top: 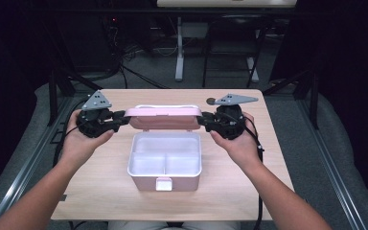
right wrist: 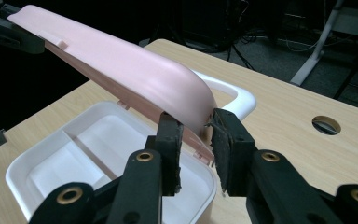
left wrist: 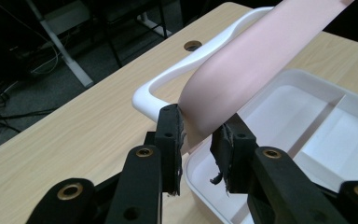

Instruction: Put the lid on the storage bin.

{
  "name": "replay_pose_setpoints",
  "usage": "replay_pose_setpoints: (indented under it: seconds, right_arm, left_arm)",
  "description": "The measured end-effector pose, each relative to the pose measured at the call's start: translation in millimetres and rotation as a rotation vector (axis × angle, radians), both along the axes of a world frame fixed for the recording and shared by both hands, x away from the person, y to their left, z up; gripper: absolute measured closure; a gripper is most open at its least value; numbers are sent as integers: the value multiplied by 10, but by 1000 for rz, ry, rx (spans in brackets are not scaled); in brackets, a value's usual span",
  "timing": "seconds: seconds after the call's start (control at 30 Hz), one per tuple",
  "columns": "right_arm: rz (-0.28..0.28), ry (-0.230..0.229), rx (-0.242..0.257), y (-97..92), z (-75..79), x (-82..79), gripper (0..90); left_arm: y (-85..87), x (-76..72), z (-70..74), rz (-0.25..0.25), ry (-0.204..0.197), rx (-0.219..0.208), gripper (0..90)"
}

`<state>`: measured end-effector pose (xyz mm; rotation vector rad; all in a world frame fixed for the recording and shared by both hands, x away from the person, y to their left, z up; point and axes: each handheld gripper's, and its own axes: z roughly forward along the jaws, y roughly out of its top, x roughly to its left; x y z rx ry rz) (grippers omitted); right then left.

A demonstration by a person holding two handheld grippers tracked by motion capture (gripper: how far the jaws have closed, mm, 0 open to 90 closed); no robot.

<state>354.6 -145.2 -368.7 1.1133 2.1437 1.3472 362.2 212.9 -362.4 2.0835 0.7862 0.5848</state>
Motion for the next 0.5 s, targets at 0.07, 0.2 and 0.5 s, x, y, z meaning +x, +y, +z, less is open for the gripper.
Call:
replay_pose_setpoints:
  seconds: [0.07,0.2,0.5]
  right_arm:
    - [4,2,2,-6,-12,-25,723]
    - [13,5,8,-16,-34,-72,728]
    - [28,5,12,-35,-94,-168,732]
  left_arm:
    - [0,-28,-8,-3,-4,6,718]
    - [29,-57,-42,-8,2,-13,716]
    - [74,-171,-99,-29,6,-4,746]
